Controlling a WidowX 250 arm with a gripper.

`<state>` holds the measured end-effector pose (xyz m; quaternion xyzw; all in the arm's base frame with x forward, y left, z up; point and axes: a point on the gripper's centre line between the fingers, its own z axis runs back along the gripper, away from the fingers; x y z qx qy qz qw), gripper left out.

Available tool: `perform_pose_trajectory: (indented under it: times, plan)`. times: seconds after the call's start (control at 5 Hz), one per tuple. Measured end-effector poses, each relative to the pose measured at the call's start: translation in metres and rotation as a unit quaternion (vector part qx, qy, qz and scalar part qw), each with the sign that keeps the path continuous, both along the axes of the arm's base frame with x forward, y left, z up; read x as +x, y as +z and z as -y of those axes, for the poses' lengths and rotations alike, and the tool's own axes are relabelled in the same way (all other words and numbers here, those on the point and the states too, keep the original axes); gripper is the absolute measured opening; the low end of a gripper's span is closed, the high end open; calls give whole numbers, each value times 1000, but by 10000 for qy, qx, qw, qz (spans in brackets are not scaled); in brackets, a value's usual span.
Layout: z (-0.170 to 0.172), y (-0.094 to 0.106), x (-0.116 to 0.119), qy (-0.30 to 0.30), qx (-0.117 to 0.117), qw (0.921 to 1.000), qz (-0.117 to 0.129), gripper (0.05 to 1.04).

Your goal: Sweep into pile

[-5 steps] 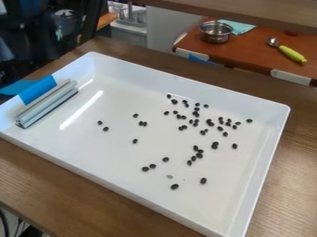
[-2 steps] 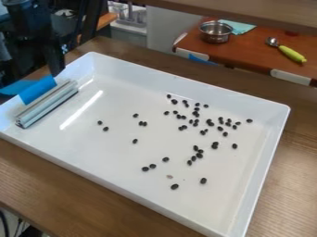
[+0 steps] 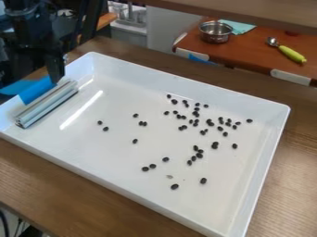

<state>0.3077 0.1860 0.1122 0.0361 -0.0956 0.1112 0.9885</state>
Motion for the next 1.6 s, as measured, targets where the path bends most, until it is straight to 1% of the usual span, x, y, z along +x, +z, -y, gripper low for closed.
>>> perform_pose_trajectory:
  times: [0.2,0.4,0.6,1.0,1.2,1.4,1.6]
  plan:
    - [1,-11,-2,125,132,9998,1,1001]
    - [0,-21,-1,296,184,9993,-118,1001]
    - [-1,-28,-1,423,240,9987,-122,1001]
    - [2,-32,1,350,286,9989,-108,1001]
    - [3,-37,0,323,297,9989,-163,945]
    - [2,-39,-1,322,308,9988,-194,650]
    - [1,-39,1,302,371,9987,-163,376]
